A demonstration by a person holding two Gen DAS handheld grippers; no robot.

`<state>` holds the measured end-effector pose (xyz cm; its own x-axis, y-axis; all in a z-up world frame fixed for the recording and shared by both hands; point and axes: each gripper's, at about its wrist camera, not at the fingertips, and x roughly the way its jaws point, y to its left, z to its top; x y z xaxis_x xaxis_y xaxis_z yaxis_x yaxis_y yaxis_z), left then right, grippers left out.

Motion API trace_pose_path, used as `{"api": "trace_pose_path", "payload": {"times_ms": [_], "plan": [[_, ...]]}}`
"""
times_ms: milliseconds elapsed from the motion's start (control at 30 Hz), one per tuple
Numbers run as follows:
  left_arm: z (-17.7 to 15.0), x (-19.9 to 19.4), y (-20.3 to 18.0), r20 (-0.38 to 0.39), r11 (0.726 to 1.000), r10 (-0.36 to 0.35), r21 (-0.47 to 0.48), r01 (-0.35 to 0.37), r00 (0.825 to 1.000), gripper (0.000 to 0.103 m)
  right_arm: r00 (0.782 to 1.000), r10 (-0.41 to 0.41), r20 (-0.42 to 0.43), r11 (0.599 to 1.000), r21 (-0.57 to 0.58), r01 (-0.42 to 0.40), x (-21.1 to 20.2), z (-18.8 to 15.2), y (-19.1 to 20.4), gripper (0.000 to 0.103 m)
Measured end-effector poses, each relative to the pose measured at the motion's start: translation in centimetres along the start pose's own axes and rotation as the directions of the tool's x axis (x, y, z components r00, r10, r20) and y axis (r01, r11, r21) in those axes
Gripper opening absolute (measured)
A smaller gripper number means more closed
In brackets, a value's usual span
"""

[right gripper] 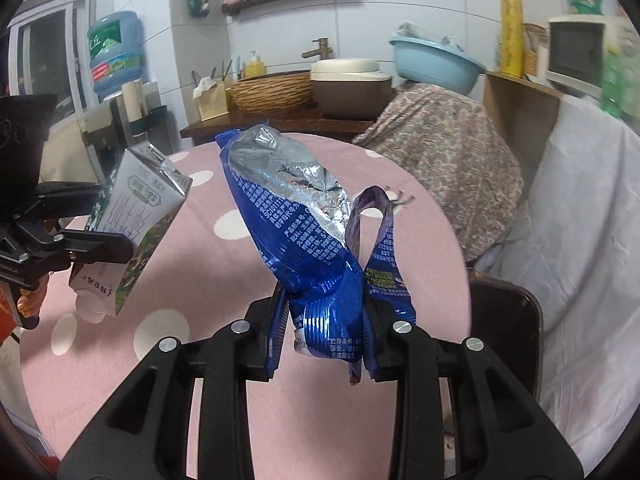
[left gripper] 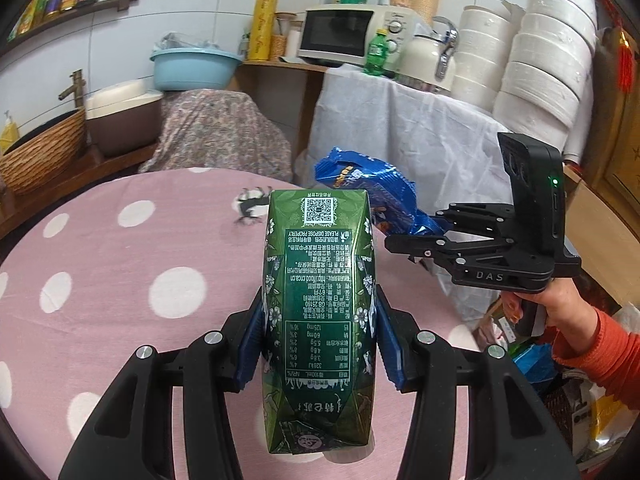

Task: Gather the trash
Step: 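Carry the milk carton and blue wrapper over the bin with both grippers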

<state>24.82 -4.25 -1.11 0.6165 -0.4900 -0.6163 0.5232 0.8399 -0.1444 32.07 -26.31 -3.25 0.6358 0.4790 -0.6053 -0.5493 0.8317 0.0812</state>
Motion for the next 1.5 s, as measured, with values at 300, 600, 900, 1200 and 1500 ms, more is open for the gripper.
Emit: {"api": "trace_pose_path", "payload": {"times_ms": [300,600,900,1200,1500], "plan": [[1.1,3.9,-5.0,-0.01,0.996,-0.088,0.026,0.089,0.996,0.049,0.997,-0.072,0.04,0.993,0.095,0.068,-5.9,-5.0,-4.7,0.032],[4.1,7.3,-8.3,0.003,0.992,-0.121,0.047,0.121,0.993,0.049,0.988,-0.146,0.046,0.973,0.189,0.135,-8.2,-7.7,-9.9,0.032],[7.7,12.1,-11.3,-0.015,0.987,-0.14,0.077,0.14,0.99,0.049,0.976,-0.22,-0.009,0.934,0.288,0.213,-6.2,-10.7,-15.9,0.032],[9.4,16.2,-12.8,-0.06,0.986,-0.146,0.074,0.15,0.988,0.049,0.974,-0.193,-0.114,0.881,0.417,0.224,1.3,-13.5,-21.5,0.032],[10.3,20.6,-14.2,-0.109,0.987,-0.128,0.08,0.137,0.986,0.049,0.964,-0.186,-0.191,0.859,0.444,0.254,7.6,-14.9,-23.8,0.033]]}}
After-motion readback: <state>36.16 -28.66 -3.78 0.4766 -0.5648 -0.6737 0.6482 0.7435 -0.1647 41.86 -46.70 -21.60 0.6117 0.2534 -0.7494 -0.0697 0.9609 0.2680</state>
